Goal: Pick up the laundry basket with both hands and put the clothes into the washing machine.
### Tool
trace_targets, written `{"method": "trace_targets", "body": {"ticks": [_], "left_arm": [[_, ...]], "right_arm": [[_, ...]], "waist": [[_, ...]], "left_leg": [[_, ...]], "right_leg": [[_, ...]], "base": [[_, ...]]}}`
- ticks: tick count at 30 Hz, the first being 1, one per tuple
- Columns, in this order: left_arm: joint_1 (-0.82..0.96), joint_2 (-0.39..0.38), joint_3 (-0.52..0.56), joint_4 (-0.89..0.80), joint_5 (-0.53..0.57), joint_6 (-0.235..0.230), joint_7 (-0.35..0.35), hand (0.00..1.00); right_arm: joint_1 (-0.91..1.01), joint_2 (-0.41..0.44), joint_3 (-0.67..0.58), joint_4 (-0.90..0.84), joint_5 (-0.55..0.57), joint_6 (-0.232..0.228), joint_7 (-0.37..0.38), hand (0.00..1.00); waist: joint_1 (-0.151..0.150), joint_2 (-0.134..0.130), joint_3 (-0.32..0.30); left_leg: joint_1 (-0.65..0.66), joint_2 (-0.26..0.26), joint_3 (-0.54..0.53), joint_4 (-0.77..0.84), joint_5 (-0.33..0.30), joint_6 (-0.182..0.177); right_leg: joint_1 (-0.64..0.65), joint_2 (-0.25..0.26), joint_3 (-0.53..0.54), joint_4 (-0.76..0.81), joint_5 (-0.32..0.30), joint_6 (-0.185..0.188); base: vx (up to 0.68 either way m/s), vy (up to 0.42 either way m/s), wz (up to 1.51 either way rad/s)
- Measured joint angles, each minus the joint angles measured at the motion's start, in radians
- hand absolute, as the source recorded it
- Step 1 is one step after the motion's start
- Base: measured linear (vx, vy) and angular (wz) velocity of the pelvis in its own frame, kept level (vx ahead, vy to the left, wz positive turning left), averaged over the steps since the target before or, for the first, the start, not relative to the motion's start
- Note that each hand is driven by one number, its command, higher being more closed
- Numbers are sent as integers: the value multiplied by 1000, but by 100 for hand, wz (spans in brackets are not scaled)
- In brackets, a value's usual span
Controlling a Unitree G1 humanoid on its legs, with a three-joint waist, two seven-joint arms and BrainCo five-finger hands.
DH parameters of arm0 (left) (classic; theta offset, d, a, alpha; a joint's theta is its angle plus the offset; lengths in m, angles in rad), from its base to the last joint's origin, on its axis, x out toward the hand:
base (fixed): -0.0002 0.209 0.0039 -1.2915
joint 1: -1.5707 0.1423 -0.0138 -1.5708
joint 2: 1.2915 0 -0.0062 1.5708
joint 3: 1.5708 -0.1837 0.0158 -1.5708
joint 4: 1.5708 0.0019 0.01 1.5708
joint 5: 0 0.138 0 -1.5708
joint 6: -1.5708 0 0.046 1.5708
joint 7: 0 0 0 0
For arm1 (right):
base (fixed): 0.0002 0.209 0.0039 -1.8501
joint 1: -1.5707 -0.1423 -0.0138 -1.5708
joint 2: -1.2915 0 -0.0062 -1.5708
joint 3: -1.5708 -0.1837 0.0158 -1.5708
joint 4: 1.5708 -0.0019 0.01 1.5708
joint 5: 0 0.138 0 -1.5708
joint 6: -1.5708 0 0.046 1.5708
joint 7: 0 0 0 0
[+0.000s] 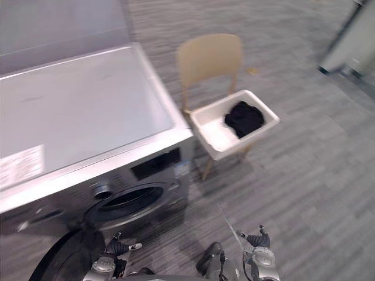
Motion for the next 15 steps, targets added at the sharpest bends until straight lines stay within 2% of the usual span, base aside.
{"method": "trace_targets", "body": {"ticks": [1, 2, 3, 4, 5, 6, 7, 8, 9, 10, 12, 13, 15], "left_arm": [[-3, 0, 1, 1, 0, 2, -1, 0], [-4, 0, 1, 1, 0, 2, -1, 0], [-14, -15, 1, 1, 0, 3, -1, 0], [-21, -26, 3, 2, 1, 4, -1, 0], [-19, -28, 5, 1, 1, 3, -1, 0], [0, -50, 21, 5, 1, 1, -3, 0], [14, -71, 34, 12, -1, -3, -3, 0], [17, -78, 35, 13, -1, -2, -3, 0], [31, -90, 32, 23, -5, 0, -2, 0], [45, -91, 40, -1, -35, -12, -1, 0], [44, -74, 38, -26, -43, -24, 1, 0], [43, -69, 41, -32, -50, -31, 1, 0], [43, -72, 42, -41, -56, -33, 1, 0]], "right_arm": [[-12, -3, 0, 19, -1, 2, 0, 0], [-12, -4, 0, 19, -1, 2, 0, 0], [-8, -13, 6, 21, 1, 3, 1, 0], [1, -18, 15, 30, 2, 5, 3, 0], [5, -22, 22, 36, 2, 4, 3, 0], [6, -30, 48, 50, 2, 7, 3, 0], [-12, -35, 64, 50, 1, 10, 2, 0], [-18, -37, 72, 53, 1, 12, 2, 0], [-21, -45, 80, 77, 1, 20, 3, 0], [-13, -34, 81, 92, 2, 26, 3, 0], [-6, -18, 83, 93, 2, 29, 3, 0], [-9, -8, 75, 78, 2, 25, 4, 0], [-11, -8, 75, 70, 2, 24, 3, 0]], "waist": [[-2, 8, 6], [-2, 10, 7], [-7, 23, 10], [-9, 38, 15], [-3, 49, 13], [7, 81, 10], [12, 105, 15], [10, 114, 19], [20, 97, 34], [37, 87, 41], [55, 70, 51], [55, 65, 52], [56, 69, 54]], "left_leg": [[36, 2, 52, 13, -5, -11], [40, 3, 55, 16, -6, -12], [66, 44, 81, 104, -33, -39], [73, 138, 83, 289, -74, -3], [72, 201, 75, 409, -83, 30], [43, 335, 2, 666, -80, 177], [-38, 362, -151, 834, -129, 217], [-104, 330, -271, 888, -153, 189], [-233, 220, -494, 938, -197, 118], [-295, 148, -582, 927, -210, 99], [-363, 89, -618, 843, -211, 99], [-418, 34, -619, 661, -207, 96], [-455, -23, -619, 433, -182, 67]], "right_leg": [[-37, 2, 50, 54, -10, 53], [-40, 3, 57, 57, -13, 58], [-63, 16, 132, 98, -45, 93], [-65, 48, 189, 117, -74, 89], [-64, 74, 223, 112, -82, 83], [-55, 153, 311, 79, -102, 71], [-48, 204, 381, 57, -108, 61], [-39, 222, 412, 45, -108, 60], [-4, 243, 472, 11, -108, 61], [42, 252, 496, -23, -106, 71], [93, 255, 525, -65, -91, 97], [125, 256, 560, -111, -79, 122], [153, 257, 583, -159, -65, 153]], "base": [[169, -178, -160], [212, -223, -179], [273, -248, -141], [269, -229, -171], [238, -168, -191], [167, -77, -210], [162, -51, -210], [159, -13, -195], [212, -8, -166], [272, -12, -170], [219, 0, -113], [208, 34, -88], [262, 70, -61]]}}
